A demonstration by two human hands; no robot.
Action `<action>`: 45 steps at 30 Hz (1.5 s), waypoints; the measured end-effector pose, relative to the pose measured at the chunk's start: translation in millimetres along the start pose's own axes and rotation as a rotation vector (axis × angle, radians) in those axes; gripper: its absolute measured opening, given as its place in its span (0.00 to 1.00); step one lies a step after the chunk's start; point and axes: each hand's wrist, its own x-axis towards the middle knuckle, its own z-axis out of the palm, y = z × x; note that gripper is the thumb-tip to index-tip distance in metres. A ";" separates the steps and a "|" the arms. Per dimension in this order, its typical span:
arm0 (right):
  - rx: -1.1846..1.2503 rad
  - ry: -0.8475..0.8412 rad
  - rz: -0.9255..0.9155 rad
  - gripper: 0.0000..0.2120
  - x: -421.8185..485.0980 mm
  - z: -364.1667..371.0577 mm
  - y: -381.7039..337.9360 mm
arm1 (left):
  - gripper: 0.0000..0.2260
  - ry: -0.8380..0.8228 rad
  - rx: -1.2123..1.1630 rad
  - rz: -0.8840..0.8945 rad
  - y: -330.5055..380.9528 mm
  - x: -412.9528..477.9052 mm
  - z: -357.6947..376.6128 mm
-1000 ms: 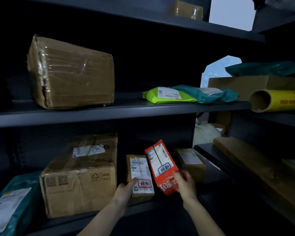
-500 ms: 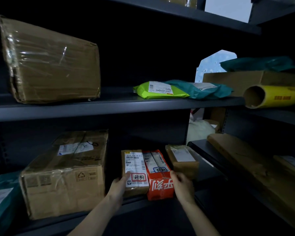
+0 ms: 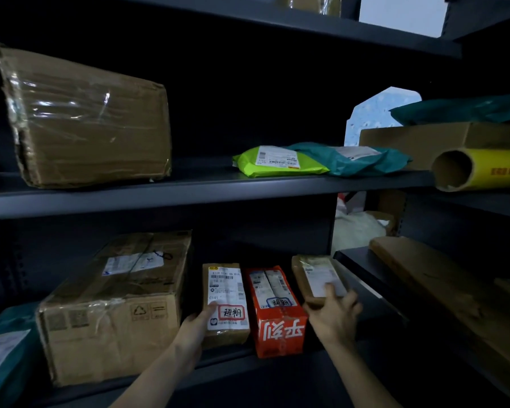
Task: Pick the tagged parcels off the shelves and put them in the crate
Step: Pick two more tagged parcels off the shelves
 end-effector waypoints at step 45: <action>1.146 -0.403 0.122 0.22 -85.9 -18.1 -3.9 | 0.23 -0.070 0.093 -0.019 10.5 -31.0 18.6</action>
